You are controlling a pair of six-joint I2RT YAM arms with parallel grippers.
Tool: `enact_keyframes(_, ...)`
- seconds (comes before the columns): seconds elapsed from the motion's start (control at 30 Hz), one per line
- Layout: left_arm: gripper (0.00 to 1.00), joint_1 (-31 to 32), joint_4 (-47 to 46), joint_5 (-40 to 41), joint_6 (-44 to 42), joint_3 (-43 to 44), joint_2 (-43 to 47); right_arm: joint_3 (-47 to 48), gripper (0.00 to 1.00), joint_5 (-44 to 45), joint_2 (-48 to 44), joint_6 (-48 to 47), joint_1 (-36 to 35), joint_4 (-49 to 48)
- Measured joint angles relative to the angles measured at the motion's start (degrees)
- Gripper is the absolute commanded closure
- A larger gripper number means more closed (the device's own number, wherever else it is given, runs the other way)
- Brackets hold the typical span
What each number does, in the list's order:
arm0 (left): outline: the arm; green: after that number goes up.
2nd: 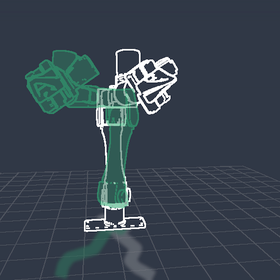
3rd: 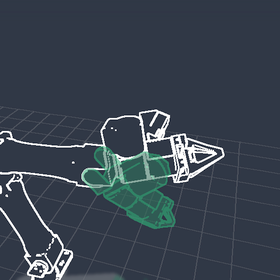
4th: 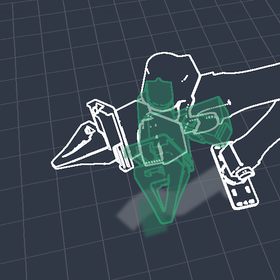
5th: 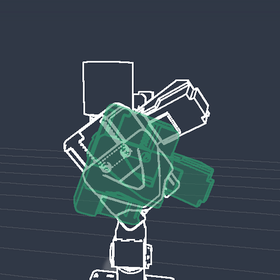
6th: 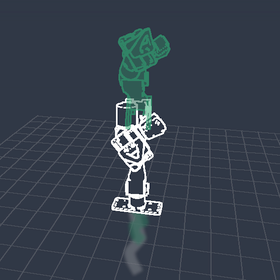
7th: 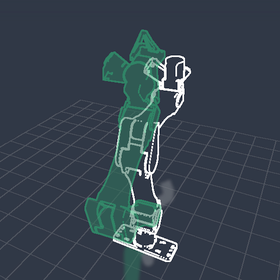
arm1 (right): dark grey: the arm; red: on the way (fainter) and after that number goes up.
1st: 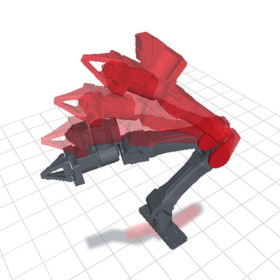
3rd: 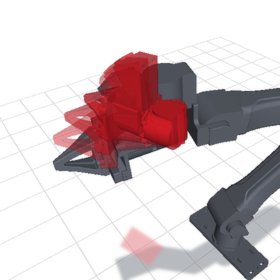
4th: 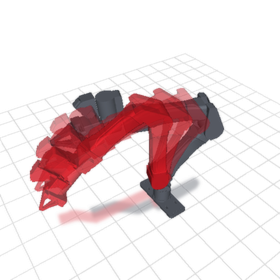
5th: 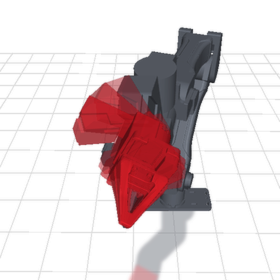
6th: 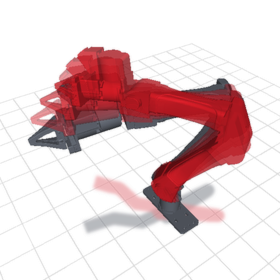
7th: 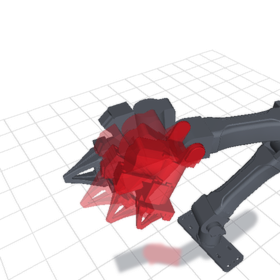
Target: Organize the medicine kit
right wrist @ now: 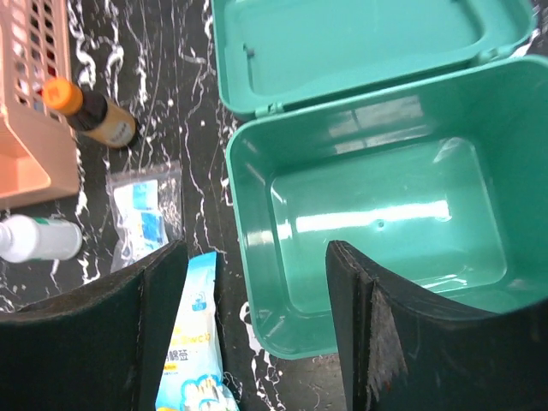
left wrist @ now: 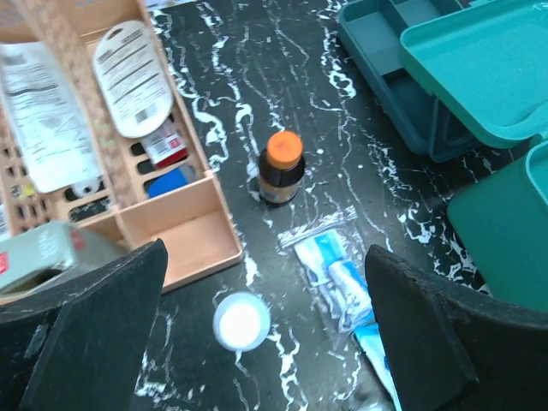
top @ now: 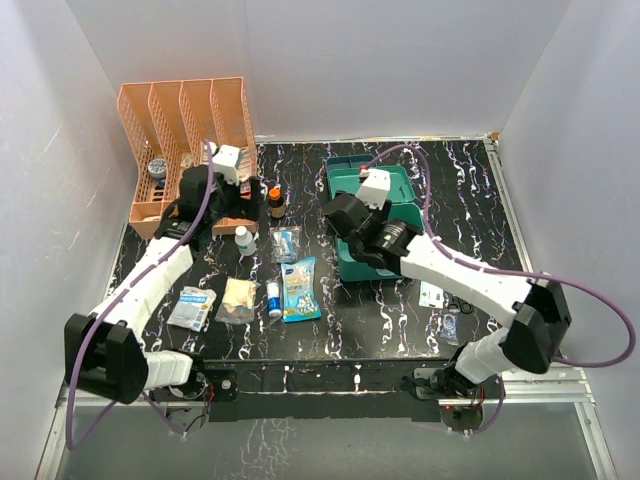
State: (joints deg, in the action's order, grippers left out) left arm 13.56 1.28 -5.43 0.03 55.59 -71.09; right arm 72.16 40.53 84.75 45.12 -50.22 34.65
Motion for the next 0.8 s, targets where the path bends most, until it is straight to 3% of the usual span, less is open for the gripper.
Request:
enact_keyframes(0.37, 0.01, 8.59, -8.92, 7.39, -0.68, 1.46, -18.01, -9.14, 0.33, 8.92, -15.21, -6.47, 0.00, -8.11)
enact_keyframes(0.8, 0.01, 10.08, -24.98, 11.39, -2.80, -0.59, -23.50, -13.46, 0.33, 10.54, -16.74, -10.67, 0.00, -14.25)
